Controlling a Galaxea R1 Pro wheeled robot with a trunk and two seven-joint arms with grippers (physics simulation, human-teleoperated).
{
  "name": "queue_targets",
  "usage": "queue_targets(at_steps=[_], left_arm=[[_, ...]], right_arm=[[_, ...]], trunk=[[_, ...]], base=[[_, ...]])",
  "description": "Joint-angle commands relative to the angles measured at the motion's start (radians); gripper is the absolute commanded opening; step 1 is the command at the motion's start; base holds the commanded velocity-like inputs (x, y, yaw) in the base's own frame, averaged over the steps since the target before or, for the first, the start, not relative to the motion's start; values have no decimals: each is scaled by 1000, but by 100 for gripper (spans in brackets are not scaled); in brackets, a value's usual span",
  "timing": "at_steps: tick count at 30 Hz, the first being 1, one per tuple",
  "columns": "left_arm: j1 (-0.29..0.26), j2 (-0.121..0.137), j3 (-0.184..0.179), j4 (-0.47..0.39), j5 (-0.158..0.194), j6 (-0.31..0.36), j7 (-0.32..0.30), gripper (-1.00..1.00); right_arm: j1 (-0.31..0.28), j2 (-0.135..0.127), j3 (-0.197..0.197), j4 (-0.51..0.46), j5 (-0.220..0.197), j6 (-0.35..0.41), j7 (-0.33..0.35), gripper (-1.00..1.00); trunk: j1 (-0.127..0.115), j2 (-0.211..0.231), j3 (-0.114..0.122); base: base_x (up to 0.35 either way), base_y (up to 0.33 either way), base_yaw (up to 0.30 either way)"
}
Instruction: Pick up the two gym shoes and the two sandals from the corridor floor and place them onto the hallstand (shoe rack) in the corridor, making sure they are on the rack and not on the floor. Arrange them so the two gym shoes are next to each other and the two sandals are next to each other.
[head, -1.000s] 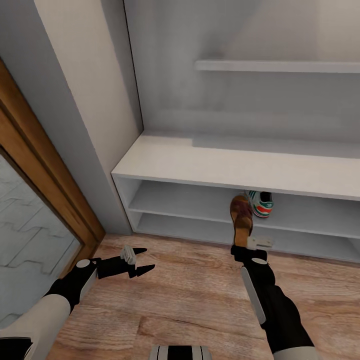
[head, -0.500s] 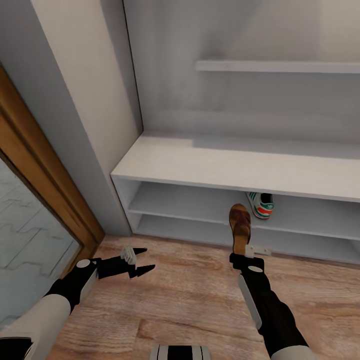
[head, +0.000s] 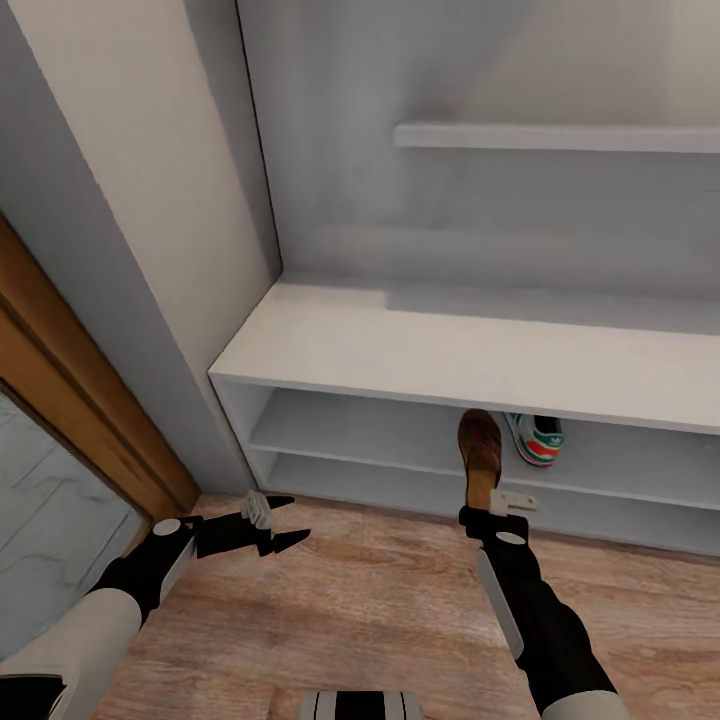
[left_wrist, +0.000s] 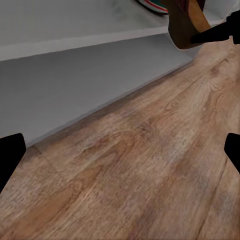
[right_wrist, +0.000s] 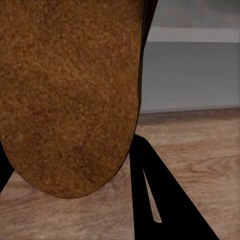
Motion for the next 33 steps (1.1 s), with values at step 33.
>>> queue_targets(at_steps=[33], left_arm=[[0,-14,-5,0,-41,-10,2,100]], right_arm=[[0,-2,1,0,-13,2,-10,-100]], trunk=[[0,0,-1]], base=[[135,-4,0]])
